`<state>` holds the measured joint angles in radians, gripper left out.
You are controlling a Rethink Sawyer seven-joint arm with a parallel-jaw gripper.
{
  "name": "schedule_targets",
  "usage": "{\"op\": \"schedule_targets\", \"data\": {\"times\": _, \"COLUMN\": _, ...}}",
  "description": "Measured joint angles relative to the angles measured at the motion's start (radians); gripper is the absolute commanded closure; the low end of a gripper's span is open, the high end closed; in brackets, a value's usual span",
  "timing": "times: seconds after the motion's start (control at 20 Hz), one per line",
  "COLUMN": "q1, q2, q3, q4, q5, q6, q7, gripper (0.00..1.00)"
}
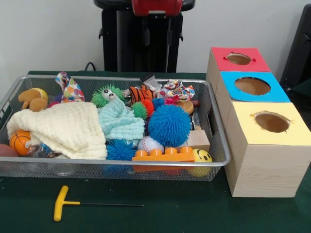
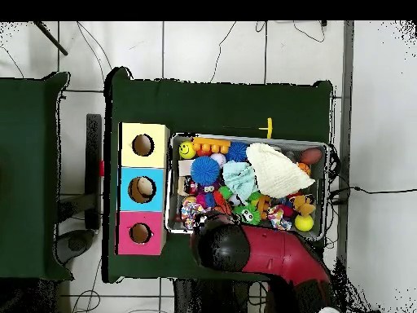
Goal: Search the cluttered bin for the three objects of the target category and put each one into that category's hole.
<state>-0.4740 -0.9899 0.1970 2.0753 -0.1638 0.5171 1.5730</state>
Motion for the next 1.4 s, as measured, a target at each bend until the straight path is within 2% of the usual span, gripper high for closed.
{"op": "schedule_targets", "data": {"times": 0.45, "q1": -0.101, "q2": 0.079, "q3": 0.122, "q4": -0.094, "q5": -0.077, "q6": 0.0, "q7": 0.0, "gripper": 0.0}}
{"op": "schedule_targets", "data": {"times": 0.8, "q1": -0.139, "q2": 0.122, "q3": 0.192, "q4": -0.142, "q5": -0.127, "q6": 0.0, "q7": 0.0, "gripper": 0.0}}
{"op": "schedule_targets", "data": {"times": 1.4, "q1": -0.14, "q2": 0.154, "q3": 0.221, "q4": -0.143, "q5": -0.191, "q6": -0.001, "q7": 0.0, "gripper": 0.0}}
